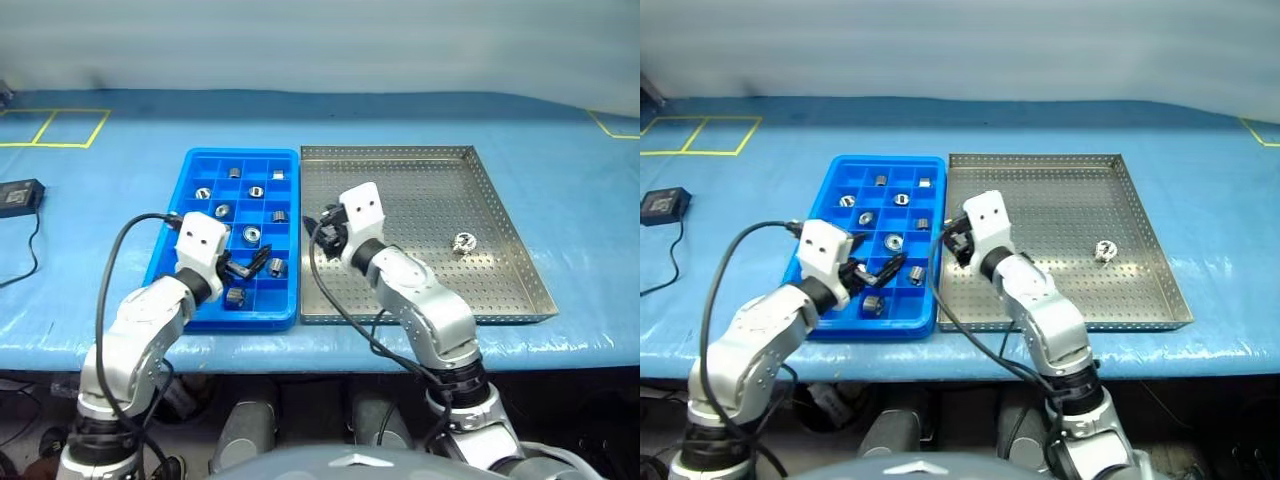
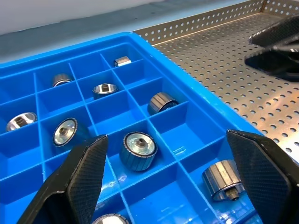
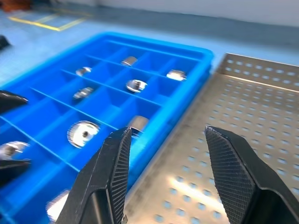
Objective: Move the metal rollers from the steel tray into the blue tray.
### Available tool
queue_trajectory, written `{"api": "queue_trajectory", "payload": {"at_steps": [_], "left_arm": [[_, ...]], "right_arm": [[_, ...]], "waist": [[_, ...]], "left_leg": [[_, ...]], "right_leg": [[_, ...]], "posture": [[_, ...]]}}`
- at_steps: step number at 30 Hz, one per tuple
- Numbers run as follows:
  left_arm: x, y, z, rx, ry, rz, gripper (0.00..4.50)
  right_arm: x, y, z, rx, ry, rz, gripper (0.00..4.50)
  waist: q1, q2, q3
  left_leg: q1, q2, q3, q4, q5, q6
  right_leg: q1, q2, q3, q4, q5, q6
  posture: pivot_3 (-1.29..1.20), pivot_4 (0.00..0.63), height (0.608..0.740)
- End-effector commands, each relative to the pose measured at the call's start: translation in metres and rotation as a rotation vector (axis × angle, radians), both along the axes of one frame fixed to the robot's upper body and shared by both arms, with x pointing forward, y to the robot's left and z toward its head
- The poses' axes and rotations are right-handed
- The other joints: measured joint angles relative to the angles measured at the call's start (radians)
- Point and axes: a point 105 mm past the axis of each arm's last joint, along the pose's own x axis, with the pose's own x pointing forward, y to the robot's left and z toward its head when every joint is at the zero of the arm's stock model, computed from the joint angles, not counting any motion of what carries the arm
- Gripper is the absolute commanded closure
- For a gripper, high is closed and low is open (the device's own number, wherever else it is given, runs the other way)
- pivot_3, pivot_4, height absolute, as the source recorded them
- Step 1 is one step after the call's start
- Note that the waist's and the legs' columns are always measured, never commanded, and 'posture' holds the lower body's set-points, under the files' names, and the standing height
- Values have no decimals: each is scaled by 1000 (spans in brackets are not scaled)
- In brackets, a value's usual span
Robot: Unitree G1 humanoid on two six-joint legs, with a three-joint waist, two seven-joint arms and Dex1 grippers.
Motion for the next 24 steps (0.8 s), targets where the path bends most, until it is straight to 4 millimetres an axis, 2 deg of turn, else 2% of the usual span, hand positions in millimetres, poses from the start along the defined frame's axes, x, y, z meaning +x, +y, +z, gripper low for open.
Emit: {"api": "queue_trajectory", "payload": {"at_steps": [1, 5, 8, 10, 14, 17, 20, 24], "left_arm": [[14, -35, 16, -25, -77, -133, 94], [39, -67, 23, -40, -104, -219, 94], [58, -91, 25, -44, -119, -265, 94], [71, -104, 24, -41, -122, -280, 94], [89, -130, 26, -59, -130, -328, 94], [106, -152, 16, 6, -103, -344, 94], [114, -167, 11, 32, -70, -368, 94], [120, -179, 6, 58, -37, -370, 94]], "right_arm": [[1, -37, 9, -94, -36, -187, 1838], [-4, -73, 15, -151, -41, -347, 1838], [-5, -100, 13, -196, -38, -490, 1838], [-9, -109, 13, -218, -44, -549, 1838], [-22, -114, 16, -247, -60, -587, 1838], [-37, -109, 30, -134, -105, -604, 1838], [-49, -108, 46, -55, -167, -626, 1838], [-64, -103, 66, 15, -258, -597, 1838]], "waist": [[-1, 0, 0], [-10, 0, 0], [-28, 0, 0], [-39, 0, 0], [-74, 0, 0], [-112, 0, 0], [-173, 0, 0], [-287, 1, 0]], "left_leg": [[0, 0, 0, 0, 2, 3], [-1, 0, 1, 1, 3, 4], [0, 0, 2, 2, 2, 5], [0, 0, 3, 2, 2, 5], [-2, 0, 4, 3, 2, 6], [-5, -1, 4, 5, 1, 7], [-8, -1, 3, 8, 0, 9], [-13, -3, -1, 11, -3, 15]], "right_leg": [[0, 0, 0, 0, 0, 0], [5, 0, 0, 0, 0, 1], [6, 0, 1, 0, 0, 1], [6, 0, 1, 0, 1, 1], [5, 1, 0, -1, 1, 3], [5, 1, 0, -1, 1, 6], [5, 1, 0, -3, 2, 9], [7, -1, 1, -14, 9, 23]], "posture": [[-146, 150, 740], [-216, 150, 740], [-270, 150, 740], [-290, 150, 740], [-376, 150, 740], [-464, 150, 740], [-544, 150, 740], [-635, 150, 740]]}}
